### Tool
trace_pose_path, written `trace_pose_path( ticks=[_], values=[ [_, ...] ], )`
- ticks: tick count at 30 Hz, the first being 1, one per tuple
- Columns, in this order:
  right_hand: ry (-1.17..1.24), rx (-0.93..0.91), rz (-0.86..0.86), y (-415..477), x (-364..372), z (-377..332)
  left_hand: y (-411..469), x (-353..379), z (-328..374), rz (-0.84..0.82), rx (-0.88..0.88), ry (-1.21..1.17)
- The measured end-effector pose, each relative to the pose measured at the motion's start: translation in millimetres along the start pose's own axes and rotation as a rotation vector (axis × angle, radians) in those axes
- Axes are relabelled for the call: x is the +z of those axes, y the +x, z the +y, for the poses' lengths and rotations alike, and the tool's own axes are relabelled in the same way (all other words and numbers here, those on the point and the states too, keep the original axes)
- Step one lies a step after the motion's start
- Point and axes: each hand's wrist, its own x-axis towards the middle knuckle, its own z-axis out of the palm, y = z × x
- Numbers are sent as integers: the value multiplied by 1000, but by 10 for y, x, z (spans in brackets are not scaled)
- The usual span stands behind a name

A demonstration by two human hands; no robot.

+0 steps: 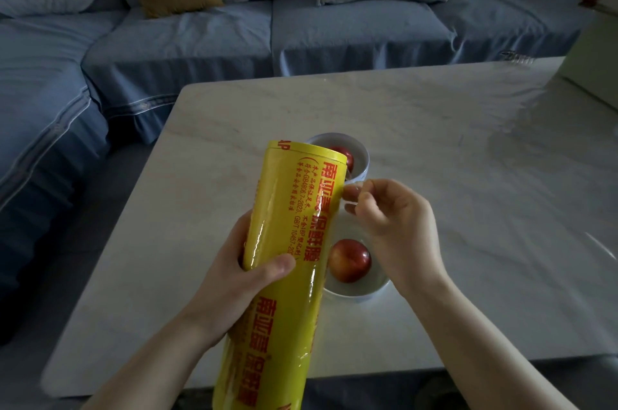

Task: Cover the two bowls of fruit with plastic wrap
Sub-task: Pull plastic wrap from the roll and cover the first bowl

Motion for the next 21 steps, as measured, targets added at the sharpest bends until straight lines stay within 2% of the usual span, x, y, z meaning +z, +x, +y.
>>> trace_pose_path(
  ticks=[8,16,19,21],
  values=[
    [396,334,-123,142,-44,80,62,62,71,9,-26,68],
    [270,390,-305,241,-227,90,195,109,174,56,-15,130],
    [138,300,-395,271,-327,73,241,100,213,102,4,166],
    [136,266,-440,243,-336,48,288,102,242,152,29,197]
  ],
)
